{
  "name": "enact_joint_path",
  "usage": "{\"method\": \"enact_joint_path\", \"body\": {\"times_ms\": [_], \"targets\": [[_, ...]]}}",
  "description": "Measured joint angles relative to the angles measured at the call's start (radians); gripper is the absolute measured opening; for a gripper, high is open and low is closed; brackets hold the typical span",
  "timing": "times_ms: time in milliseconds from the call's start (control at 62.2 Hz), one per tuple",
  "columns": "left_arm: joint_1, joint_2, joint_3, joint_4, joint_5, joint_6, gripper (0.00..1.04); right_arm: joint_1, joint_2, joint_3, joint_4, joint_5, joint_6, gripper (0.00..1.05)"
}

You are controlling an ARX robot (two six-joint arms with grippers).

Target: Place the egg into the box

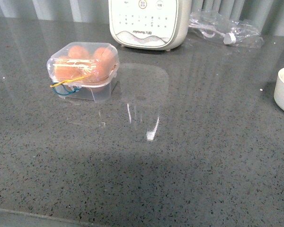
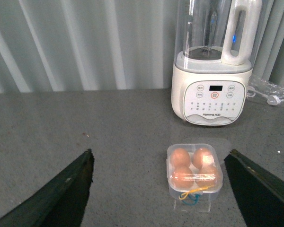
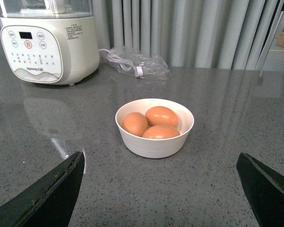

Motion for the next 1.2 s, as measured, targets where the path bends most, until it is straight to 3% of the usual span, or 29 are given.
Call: {"method": "enact_joint_path", "body": {"times_ms": [145,353,450,562,932,1012,1205], "targets": [[0.093,-0.116,-0.178,0.049,0.080,-0.053,0.56,0.000,0.000,0.000,0.000,0.000,0.000,0.97],[0.163,-0.210,-0.335,0.106,0.146,-0.067,0.20,0.000,0.000,0.000,0.000,0.000,0.000,0.97],[0.247,-0.246,-0.387,0.117,0.252,-0.070,0.04,0.000,0.000,0.000,0.000,0.000,0.000,0.97],[0.286,-0.284,-0.438,0.132,0.256,-0.075,0.04,0.000,0.000,0.000,0.000,0.001,0.000,0.97],[0.287,-0.394,-0.560,0.143,0.264,-0.075,0.04,0.000,0.000,0.000,0.000,-0.001,0.000,0.97],[0.287,-0.497,-0.578,0.040,0.264,-0.075,0.04,0.000,0.000,0.000,0.000,0.000,0.000,0.97],[0.287,-0.551,-0.604,0.031,0.264,-0.075,0.04,0.000,0.000,0.000,0.000,-0.002,0.000,0.97]]}}
